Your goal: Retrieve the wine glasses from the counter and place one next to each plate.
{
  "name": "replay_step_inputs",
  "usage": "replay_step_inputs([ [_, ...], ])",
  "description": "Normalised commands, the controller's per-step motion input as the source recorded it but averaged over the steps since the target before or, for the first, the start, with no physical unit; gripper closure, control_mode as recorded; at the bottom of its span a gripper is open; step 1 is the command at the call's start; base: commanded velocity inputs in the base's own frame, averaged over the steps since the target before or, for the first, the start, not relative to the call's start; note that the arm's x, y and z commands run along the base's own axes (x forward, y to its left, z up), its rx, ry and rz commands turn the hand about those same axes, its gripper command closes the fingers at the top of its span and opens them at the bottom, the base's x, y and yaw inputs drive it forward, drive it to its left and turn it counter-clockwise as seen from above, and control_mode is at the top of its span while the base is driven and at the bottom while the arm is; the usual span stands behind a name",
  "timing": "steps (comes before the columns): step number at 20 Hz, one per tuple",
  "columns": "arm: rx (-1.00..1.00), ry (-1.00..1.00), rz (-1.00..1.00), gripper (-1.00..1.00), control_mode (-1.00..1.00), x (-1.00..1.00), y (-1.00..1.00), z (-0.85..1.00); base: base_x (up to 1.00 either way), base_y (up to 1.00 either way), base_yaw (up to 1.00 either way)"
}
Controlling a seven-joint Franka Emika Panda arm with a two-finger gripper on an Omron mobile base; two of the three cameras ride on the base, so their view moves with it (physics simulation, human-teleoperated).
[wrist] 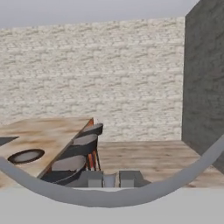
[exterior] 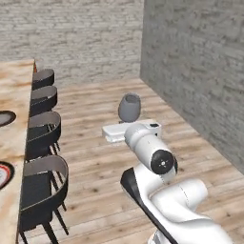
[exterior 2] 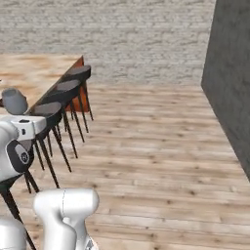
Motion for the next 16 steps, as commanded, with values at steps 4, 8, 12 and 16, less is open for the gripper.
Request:
replay_step_inputs([
  [4, 0.00, 0.00, 0.00, 1.00, 1.00, 0.00, 0.00, 0.00, 1.00, -0.92, 0.31],
  [8, 0.00, 0.00, 0.00, 1.00, 1.00, 0.00, 0.00, 0.00, 1.00, -0.89, 0.31],
  [12, 0.00, 0.00, 0.00, 1.00, 1.00, 0.00, 0.00, 0.00, 1.00, -0.51, 0.45],
  [16, 0.00, 0.00, 0.00, 1.00, 1.00, 0.00, 0.00, 0.00, 0.94, -0.37, 0.55],
])
